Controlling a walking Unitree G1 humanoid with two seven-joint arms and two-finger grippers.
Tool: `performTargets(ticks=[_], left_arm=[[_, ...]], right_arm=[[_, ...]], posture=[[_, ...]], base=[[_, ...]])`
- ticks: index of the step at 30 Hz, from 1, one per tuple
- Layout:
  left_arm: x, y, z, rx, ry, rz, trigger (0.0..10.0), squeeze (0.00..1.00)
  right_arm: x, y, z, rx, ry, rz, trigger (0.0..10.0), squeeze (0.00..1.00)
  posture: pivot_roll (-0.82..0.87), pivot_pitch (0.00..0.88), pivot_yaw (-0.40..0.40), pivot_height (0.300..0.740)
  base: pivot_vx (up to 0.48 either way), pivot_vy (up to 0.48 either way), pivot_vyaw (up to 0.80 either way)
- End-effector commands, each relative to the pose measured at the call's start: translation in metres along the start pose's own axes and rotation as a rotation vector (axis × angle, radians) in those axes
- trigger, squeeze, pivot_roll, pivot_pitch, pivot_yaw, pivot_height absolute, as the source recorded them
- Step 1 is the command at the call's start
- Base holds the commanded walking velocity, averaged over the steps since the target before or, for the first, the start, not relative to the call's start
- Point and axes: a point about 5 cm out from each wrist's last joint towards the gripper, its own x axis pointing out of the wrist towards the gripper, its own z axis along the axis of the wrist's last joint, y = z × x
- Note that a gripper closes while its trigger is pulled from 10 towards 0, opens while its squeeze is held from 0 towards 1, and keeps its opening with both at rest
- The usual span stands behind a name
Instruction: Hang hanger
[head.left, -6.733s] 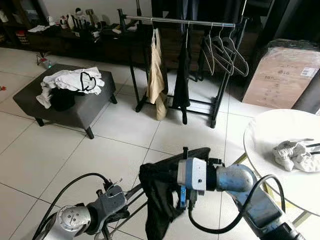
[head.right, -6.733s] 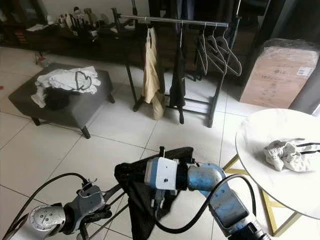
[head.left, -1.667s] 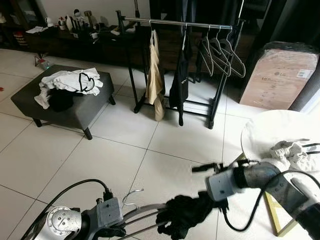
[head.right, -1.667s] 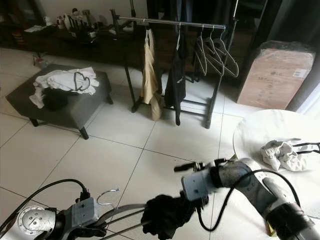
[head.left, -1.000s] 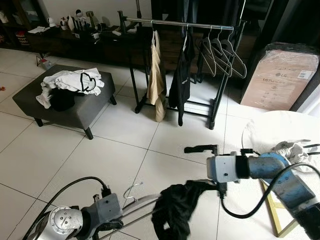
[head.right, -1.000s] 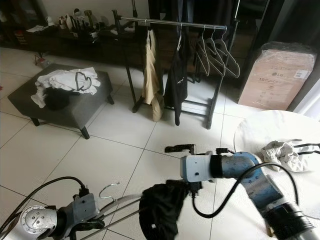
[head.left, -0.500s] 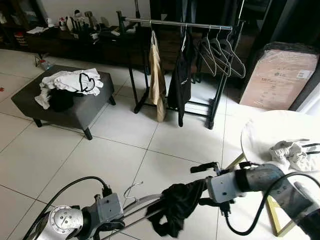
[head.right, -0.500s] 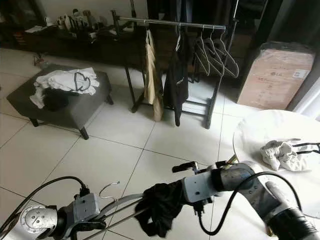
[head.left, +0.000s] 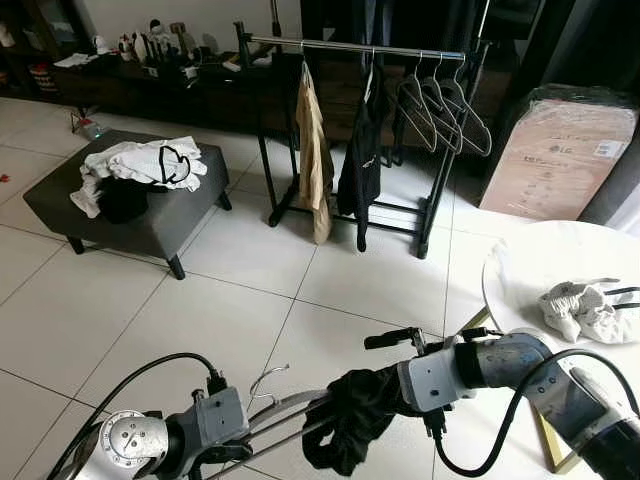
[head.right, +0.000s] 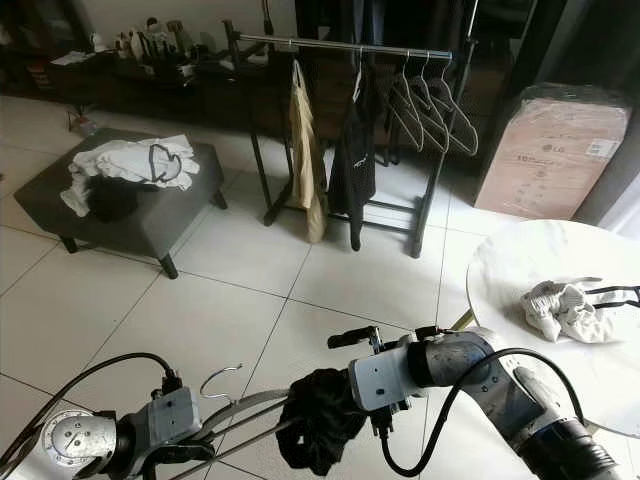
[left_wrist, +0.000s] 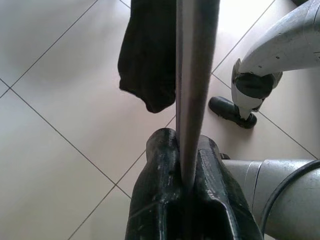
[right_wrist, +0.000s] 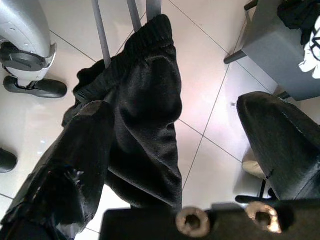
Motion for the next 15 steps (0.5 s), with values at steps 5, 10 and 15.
performTargets(ticks=[5, 10, 15], left_arm=[[-0.0012, -0.0004, 0.0036, 0.008, -0.013, -0.01, 10.0, 0.0], [-0.0012, -0.0004, 0.0036, 0.008, -0.013, -0.01, 10.0, 0.0], [-0.0012, -0.0004, 0.0036, 0.008, -0.013, -0.01, 10.0, 0.0]], right_arm=[[0.0008, 0.0024, 0.0014, 0.004, -0.012, 0.006, 10.0, 0.0], [0.0008, 0.0024, 0.0014, 0.004, -0.012, 0.006, 10.0, 0.0], [0.0008, 0.0024, 0.0014, 0.004, -0.012, 0.006, 10.0, 0.0]], posture=[[-0.03, 0.13, 0.008, 0.74], [-0.03, 0.13, 0.008, 0.74], [-0.03, 0.13, 0.008, 0.74]], base=[[0.0, 0.0, 0.0], [0.0, 0.0, 0.0], [0.0, 0.0, 0.0]])
